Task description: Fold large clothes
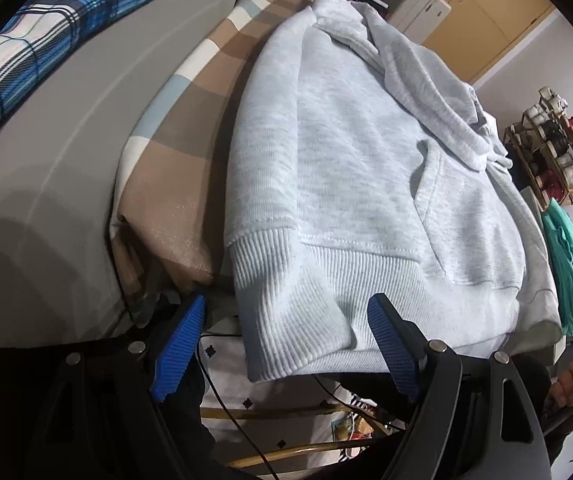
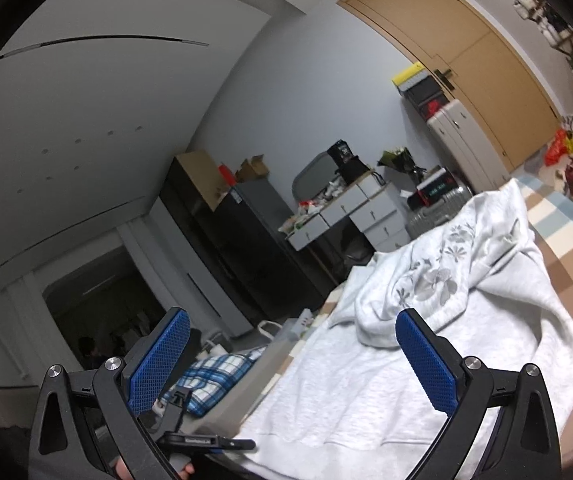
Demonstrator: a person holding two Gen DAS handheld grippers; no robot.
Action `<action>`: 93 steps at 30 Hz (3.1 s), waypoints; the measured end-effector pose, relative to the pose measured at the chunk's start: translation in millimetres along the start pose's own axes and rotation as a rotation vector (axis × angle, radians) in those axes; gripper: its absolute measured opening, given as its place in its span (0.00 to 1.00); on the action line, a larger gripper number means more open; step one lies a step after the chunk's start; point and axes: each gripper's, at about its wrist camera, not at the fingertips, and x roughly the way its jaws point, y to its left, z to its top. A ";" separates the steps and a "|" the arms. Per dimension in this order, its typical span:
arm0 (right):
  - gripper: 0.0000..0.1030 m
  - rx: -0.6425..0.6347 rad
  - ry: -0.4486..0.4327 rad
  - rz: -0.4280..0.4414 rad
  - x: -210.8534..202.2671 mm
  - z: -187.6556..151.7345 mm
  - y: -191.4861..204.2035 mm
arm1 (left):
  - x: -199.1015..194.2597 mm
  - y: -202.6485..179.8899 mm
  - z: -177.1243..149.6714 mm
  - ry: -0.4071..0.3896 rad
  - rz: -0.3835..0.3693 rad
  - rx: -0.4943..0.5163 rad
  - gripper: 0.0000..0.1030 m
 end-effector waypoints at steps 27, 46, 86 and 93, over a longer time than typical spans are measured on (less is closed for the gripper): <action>1.00 0.287 0.593 -0.450 3.1 28.4 -95.4 | -24.7 -8.7 19.1 -0.012 -0.249 0.058 0.20; 0.19 0.236 0.853 -0.649 7.8 5.1 -117.6 | -12.8 19.9 22.2 0.044 -0.267 -0.003 0.08; 0.08 0.266 0.570 -0.364 -46.5 2.8 -94.8 | -74.2 -1.2 -4.4 0.003 -0.181 0.118 0.03; 0.08 0.361 0.431 -0.231 -69.0 24.0 -72.9 | -103.9 -28.4 24.0 -0.008 -0.246 0.200 0.03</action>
